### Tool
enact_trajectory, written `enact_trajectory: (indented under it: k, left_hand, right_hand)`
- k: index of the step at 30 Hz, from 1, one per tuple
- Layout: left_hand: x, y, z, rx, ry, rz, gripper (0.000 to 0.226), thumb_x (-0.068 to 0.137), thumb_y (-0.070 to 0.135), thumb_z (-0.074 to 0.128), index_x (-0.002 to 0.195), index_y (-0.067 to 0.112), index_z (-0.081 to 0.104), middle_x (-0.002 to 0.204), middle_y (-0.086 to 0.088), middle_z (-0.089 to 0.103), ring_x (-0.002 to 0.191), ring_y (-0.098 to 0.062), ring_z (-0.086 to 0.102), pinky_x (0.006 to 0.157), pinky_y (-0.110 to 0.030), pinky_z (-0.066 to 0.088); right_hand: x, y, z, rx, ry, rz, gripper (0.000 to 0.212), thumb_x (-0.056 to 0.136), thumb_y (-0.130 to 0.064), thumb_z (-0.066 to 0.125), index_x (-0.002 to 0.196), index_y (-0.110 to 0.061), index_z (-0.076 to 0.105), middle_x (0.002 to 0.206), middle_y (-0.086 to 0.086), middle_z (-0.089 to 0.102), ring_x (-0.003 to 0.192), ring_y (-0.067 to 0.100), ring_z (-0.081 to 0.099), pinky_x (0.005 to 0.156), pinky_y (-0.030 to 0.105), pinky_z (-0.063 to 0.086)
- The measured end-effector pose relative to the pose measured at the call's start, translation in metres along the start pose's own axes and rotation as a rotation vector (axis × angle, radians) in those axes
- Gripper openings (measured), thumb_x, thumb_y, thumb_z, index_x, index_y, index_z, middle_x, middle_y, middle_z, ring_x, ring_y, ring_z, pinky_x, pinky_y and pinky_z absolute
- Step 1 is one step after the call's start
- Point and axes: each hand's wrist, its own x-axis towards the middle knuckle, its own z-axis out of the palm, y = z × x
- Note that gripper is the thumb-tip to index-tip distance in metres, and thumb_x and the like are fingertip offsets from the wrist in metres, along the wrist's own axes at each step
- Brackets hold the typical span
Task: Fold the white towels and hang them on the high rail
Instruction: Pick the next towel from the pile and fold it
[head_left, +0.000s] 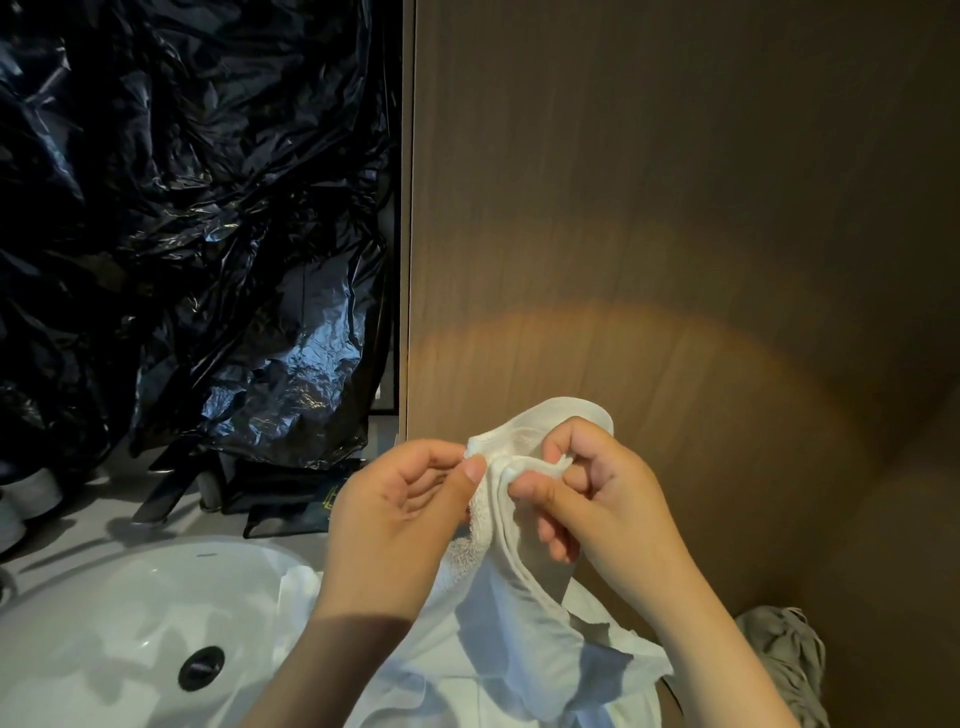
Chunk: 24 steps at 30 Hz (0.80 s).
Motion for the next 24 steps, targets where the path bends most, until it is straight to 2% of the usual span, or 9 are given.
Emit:
enact_trajectory:
  k: [2,5,8,12,14,16,18,22,24]
  left_hand:
    - [0.001,0.002,0.000,0.012,0.006,0.019,0.008,0.085,0.010,0.066,0.081,0.009,0.073,0.069,-0.010,0.072,0.062,-0.024,0.066,0.062,-0.029,0.058]
    - [0.003,0.006,-0.001,0.056,-0.020,0.052,0.007,0.085,0.012,0.067,0.081,0.011,0.073,0.071,-0.009,0.072,0.069,-0.033,0.066,0.067,-0.039,0.056]
    - [0.002,0.007,-0.001,0.049,-0.044,0.040,0.008,0.083,0.017,0.067,0.081,0.012,0.074,0.072,-0.007,0.073,0.070,-0.029,0.068,0.068,-0.038,0.058]
    - [-0.001,0.006,-0.001,0.034,-0.089,0.010,0.026,0.068,0.033,0.071,0.086,0.015,0.074,0.079,-0.007,0.074,0.074,-0.028,0.070,0.072,-0.035,0.060]
    - [-0.001,0.006,0.001,0.039,-0.070,0.004,0.025,0.065,0.027,0.077,0.087,0.016,0.074,0.078,-0.004,0.075,0.071,-0.026,0.070,0.069,-0.032,0.060]
    - [0.000,0.005,0.003,0.080,-0.030,0.028,0.016,0.070,0.014,0.080,0.085,0.017,0.074,0.075,-0.004,0.074,0.067,-0.031,0.067,0.068,-0.037,0.057]
    - [0.001,0.003,0.004,0.106,-0.001,0.055,0.018,0.075,0.004,0.076,0.083,0.020,0.074,0.075,-0.007,0.072,0.068,-0.036,0.063,0.068,-0.039,0.055]
    - [0.007,0.003,-0.004,0.165,0.023,0.114,0.022,0.077,0.004,0.075,0.082,0.025,0.074,0.076,-0.003,0.072,0.066,-0.021,0.064,0.063,-0.020,0.054]
    - [0.008,0.003,-0.010,0.188,0.033,0.125,0.023,0.078,0.004,0.074,0.084,0.027,0.074,0.077,0.001,0.072,0.066,-0.015,0.065,0.063,-0.015,0.054]
  right_hand:
    - [0.000,-0.003,0.001,0.002,0.037,-0.043,0.028,0.074,-0.044,0.075,0.077,-0.026,0.054,0.049,0.007,0.060,0.038,0.017,0.049,0.042,0.024,0.041]
    - [0.001,-0.005,0.003,-0.009,0.066,-0.069,0.028,0.075,-0.045,0.075,0.077,-0.026,0.055,0.049,0.008,0.060,0.039,0.016,0.050,0.042,0.023,0.041]
    - [0.001,-0.003,0.003,-0.030,0.085,-0.064,0.028,0.075,-0.045,0.075,0.077,-0.026,0.055,0.051,0.008,0.061,0.039,0.016,0.052,0.043,0.022,0.042]
    - [0.000,0.000,0.003,-0.045,0.104,-0.050,0.028,0.074,-0.047,0.074,0.078,-0.026,0.055,0.051,0.009,0.061,0.040,0.016,0.052,0.043,0.021,0.041]
    - [0.000,0.000,0.004,-0.052,0.101,-0.051,0.026,0.074,-0.047,0.072,0.078,-0.027,0.056,0.051,0.009,0.062,0.040,0.015,0.052,0.043,0.021,0.041]
    - [0.000,-0.001,0.004,-0.067,0.085,-0.053,0.024,0.075,-0.047,0.071,0.079,-0.029,0.056,0.052,0.008,0.063,0.041,0.014,0.053,0.044,0.021,0.042]
    - [0.000,-0.003,-0.001,-0.107,0.051,-0.059,0.022,0.078,-0.047,0.070,0.081,-0.029,0.059,0.055,0.006,0.065,0.043,0.014,0.055,0.045,0.022,0.045]
    - [-0.006,-0.009,-0.030,-0.326,-0.001,-0.055,0.027,0.088,-0.054,0.058,0.090,-0.028,0.064,0.060,0.004,0.067,0.047,0.015,0.062,0.047,0.024,0.050]
    - [-0.012,-0.010,-0.050,-0.451,-0.002,-0.003,0.029,0.091,-0.057,0.050,0.091,-0.032,0.065,0.062,0.001,0.068,0.050,0.015,0.064,0.049,0.023,0.051]
